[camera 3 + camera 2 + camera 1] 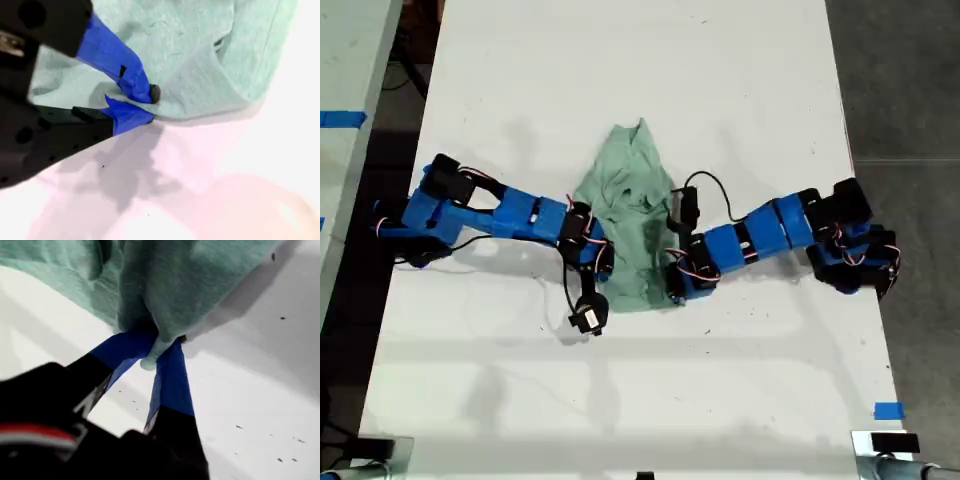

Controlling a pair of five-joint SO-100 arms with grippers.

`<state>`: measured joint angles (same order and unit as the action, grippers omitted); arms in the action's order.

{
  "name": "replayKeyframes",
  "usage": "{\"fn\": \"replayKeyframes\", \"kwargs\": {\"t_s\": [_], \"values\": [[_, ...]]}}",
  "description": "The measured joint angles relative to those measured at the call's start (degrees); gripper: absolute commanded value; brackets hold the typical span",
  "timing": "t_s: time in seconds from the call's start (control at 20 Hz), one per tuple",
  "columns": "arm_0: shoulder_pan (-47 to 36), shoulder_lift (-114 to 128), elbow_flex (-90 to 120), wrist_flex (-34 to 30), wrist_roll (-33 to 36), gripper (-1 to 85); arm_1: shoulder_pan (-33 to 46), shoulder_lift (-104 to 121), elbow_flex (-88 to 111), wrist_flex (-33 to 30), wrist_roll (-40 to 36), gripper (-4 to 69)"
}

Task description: Fold t shirt

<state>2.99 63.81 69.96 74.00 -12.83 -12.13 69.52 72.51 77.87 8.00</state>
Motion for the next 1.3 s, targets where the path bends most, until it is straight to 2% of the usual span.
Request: {"fn": "replayKeyframes", "kwargs": {"t_s": [0.15,0.3,0.5,0.7,0.9,1.0,1.05,1.15,1.2,1.3], "values": [[0.2,0.6,-5.6,2.4,0.4,-0.2,0.4,-0.6,-11.3,10.4,-4.6,1.2],[-2.1,9.1,-6.1,6.2,1.8,-0.2,5.1,1.5,-16.3,12.1,-10.9,1.2],[-12.4,22.4,-3.9,8.9,5.9,-0.2,16.3,8.3,-16.3,8.0,-20.9,1.2],[-22.8,29.2,4.8,9.1,9.5,-0.2,26.6,9.1,-16.3,-0.7,-29.1,1.2],[-31.6,30.1,10.1,9.1,12.7,-0.2,34.4,9.1,-14.8,-8.3,-35.2,1.2],[-35.0,30.0,10.5,8.7,15.3,1.0,38.1,9.1,-13.7,-9.8,-37.0,1.2],[-36.4,29.0,10.6,8.1,16.5,8.0,40.1,9.1,-13.0,-9.9,-37.1,1.9],[-37.9,25.6,11.4,6.9,18.0,9.0,44.1,5.7,-12.9,-8.7,-36.8,5.0],[-38.1,23.4,11.5,6.3,18.3,16.1,46.1,3.3,-12.9,-7.6,-36.7,12.0],[-38.2,19.5,11.5,5.4,19.2,24.7,49.1,-0.6,-12.9,-6.2,-36.7,19.9]]}}
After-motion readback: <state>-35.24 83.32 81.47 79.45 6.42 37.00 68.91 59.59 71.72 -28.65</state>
